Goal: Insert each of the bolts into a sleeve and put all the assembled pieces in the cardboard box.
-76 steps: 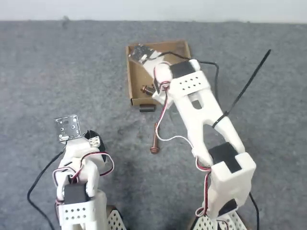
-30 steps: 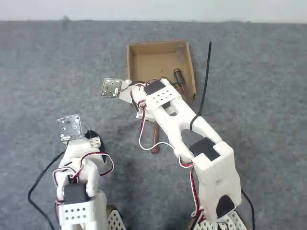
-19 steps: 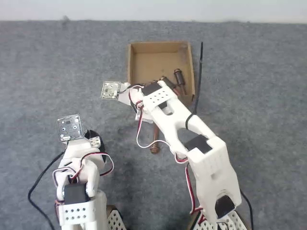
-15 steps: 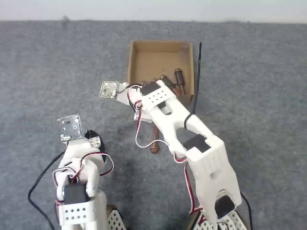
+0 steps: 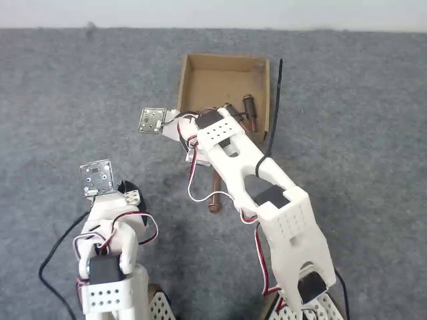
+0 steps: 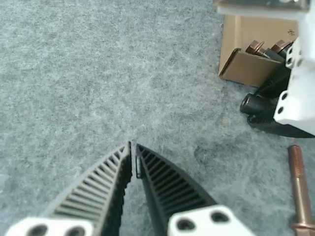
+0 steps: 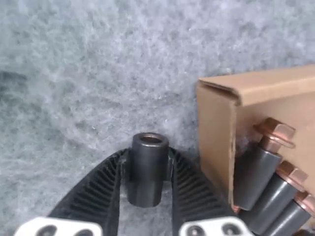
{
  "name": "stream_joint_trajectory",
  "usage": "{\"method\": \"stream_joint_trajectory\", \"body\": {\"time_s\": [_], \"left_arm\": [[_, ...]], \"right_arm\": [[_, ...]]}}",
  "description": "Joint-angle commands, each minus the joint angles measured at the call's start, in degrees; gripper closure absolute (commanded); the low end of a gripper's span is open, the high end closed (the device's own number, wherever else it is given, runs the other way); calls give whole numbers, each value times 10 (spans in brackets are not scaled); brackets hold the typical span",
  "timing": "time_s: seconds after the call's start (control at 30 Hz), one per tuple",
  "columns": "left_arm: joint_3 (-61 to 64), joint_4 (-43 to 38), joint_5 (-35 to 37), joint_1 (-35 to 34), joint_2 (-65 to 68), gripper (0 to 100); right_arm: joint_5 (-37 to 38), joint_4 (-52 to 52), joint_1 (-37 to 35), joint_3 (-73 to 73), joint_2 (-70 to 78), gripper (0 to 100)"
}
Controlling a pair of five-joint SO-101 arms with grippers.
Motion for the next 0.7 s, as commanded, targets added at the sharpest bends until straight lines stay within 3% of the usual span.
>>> {"method": "stream_joint_trajectory", "body": {"time_s": [0.0, 0.3, 0.53, 0.67], "left_arm": [[-9, 4, -5, 5, -11, 988], [-9, 4, -5, 4, -11, 988], [-9, 4, -5, 4, -11, 988], [-9, 3, -5, 4, -11, 988]], "right_arm": [[-8, 68, 19, -12, -29, 993], [-184, 200, 35, -11, -168, 993], [-217, 320, 106, -9, -247, 993], [-320, 335, 153, 20, -275, 993]]}}
